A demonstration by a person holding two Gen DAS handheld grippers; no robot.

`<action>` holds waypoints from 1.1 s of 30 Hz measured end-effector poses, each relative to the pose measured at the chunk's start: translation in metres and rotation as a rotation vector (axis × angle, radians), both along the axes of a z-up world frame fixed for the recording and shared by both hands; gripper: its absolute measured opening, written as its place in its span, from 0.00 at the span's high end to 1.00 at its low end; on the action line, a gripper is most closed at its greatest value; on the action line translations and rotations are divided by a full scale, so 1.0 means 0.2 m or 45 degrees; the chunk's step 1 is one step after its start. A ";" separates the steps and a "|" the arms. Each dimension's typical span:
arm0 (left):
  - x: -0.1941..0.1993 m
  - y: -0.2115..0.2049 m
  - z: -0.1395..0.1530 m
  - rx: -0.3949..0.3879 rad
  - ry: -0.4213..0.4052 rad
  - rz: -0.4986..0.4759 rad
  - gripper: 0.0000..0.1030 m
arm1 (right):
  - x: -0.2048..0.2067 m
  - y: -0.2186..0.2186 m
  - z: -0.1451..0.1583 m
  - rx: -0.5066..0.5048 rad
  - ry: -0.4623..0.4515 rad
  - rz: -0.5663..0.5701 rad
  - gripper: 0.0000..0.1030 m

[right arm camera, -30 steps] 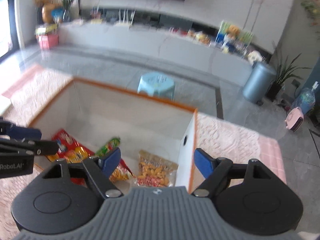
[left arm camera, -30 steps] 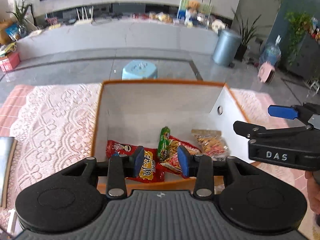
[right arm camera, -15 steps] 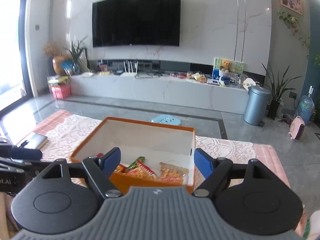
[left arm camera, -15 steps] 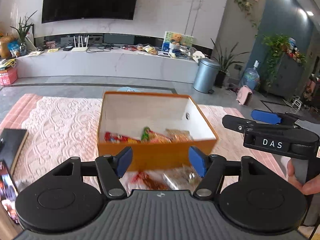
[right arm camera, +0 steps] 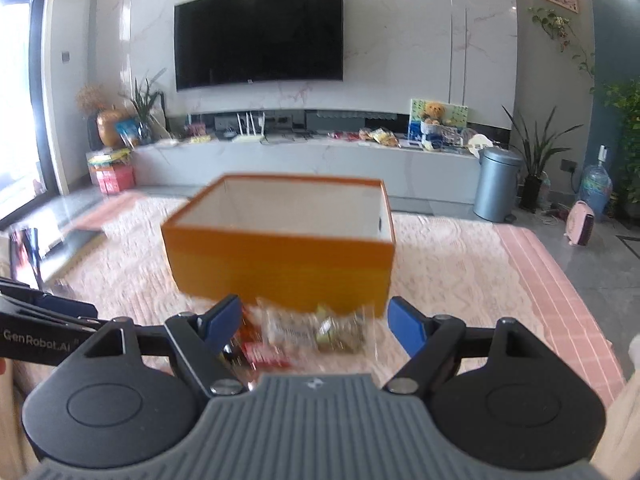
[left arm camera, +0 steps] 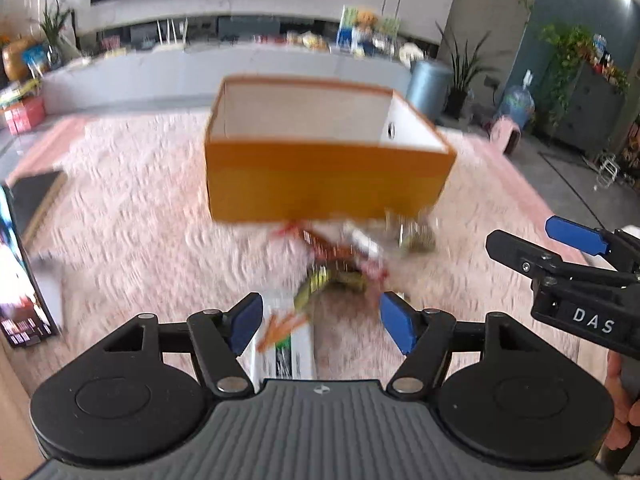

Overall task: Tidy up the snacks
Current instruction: 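Move both tools back toward the remaining snacks, then grasp the white stick-snack pack with the left tool while the right tool grasps the clear candy bag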

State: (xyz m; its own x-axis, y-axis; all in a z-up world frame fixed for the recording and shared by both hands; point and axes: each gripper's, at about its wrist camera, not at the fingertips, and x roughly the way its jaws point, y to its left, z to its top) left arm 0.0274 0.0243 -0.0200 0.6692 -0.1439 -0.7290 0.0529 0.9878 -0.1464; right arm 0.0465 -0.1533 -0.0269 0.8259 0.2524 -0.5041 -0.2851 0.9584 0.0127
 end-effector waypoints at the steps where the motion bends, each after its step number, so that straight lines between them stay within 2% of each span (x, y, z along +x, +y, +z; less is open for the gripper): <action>1: 0.01 0.00 -0.03 -0.007 0.025 -0.005 0.22 | 0.00 0.00 -0.04 -0.022 0.015 -0.003 0.24; 5: 0.04 0.02 -0.13 -0.007 0.104 0.017 0.21 | 0.02 0.00 -0.15 -0.048 0.089 -0.028 0.24; 11: 0.05 0.05 -0.22 -0.005 0.141 0.031 0.20 | 0.06 0.04 -0.28 -0.061 0.172 -0.015 0.24; 17: 0.12 0.04 -0.27 0.030 0.183 0.002 0.20 | 0.09 0.09 -0.34 -0.062 0.203 0.029 0.25; 20: 0.18 0.04 -0.31 0.037 0.237 -0.015 0.19 | 0.12 0.11 -0.36 -0.051 0.225 0.056 0.25; 23: 0.22 0.06 -0.35 0.034 0.277 0.013 0.19 | 0.15 0.14 -0.40 -0.044 0.255 0.091 0.25; 28: 0.26 0.10 -0.39 0.003 0.314 0.064 0.19 | 0.19 0.17 -0.46 -0.049 0.289 0.120 0.30; 31: 0.26 0.10 -0.42 -0.010 0.337 0.043 0.19 | 0.22 0.19 -0.49 -0.040 0.306 0.123 0.42; 33: 0.27 0.09 -0.43 0.008 0.340 0.035 0.19 | 0.24 0.20 -0.51 -0.033 0.323 0.129 0.44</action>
